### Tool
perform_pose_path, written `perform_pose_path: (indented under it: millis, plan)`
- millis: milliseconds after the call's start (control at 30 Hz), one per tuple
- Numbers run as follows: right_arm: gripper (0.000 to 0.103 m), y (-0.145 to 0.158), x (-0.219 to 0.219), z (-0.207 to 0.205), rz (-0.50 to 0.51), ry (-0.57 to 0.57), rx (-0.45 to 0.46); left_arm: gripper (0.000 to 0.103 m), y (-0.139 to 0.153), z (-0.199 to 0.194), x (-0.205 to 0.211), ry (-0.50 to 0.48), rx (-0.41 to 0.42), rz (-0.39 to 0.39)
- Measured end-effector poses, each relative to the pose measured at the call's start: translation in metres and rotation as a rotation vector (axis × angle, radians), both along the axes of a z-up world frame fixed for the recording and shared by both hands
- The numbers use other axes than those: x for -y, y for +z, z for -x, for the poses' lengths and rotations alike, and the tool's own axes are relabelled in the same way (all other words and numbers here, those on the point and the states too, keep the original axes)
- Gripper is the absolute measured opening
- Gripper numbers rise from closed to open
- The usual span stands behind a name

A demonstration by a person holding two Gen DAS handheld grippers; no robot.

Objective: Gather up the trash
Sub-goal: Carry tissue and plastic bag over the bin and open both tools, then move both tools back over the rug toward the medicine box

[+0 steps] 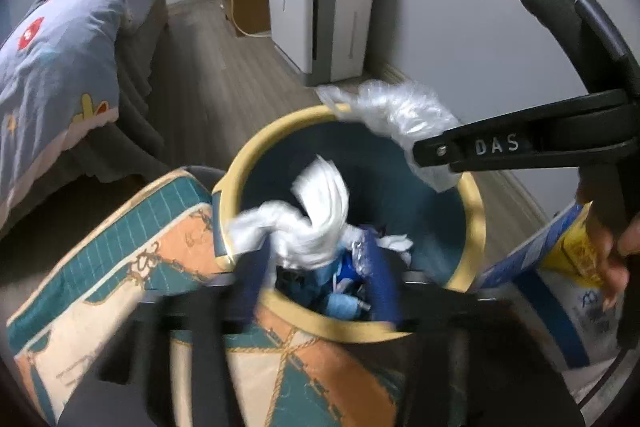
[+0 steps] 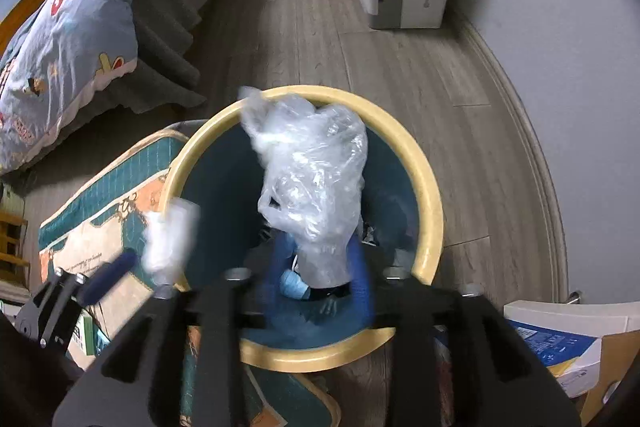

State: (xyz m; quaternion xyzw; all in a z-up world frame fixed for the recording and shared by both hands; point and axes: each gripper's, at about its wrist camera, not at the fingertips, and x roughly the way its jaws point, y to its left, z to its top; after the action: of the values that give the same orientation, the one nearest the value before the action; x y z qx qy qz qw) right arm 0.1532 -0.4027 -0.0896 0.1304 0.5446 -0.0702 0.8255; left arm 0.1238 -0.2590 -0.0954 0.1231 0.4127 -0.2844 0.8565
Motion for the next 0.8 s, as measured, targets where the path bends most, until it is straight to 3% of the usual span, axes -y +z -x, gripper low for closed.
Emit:
perform_pose_path:
  millis: [33,100,200,267,300,800]
  plan:
    - [0.063,0.001,0.001,0.0,0.006,-0.009,0.003,0.069,0.0,0.001,0.0,0.002,0.007,-0.007]
    - [0.064,0.002,0.003,0.001,0.014,-0.016,0.003,0.07,-0.002,0.001,0.001,-0.001,0.006,-0.027]
    - [0.085,0.005,0.005,0.001,0.017,-0.039,0.002,0.082,-0.005,0.003,-0.004,0.011,0.005,-0.053]
    - [0.092,0.008,0.005,0.0,0.011,-0.049,0.013,0.093,-0.003,0.003,-0.011,0.036,0.018,-0.068]
    - [0.097,0.01,0.004,0.001,0.012,-0.052,0.02,0.093,-0.001,0.003,-0.013,0.05,0.023,-0.073]
    - [0.097,0.034,-0.054,0.007,0.036,0.054,0.047,0.096,0.04,0.035,-0.114,0.192,0.08,-0.091]
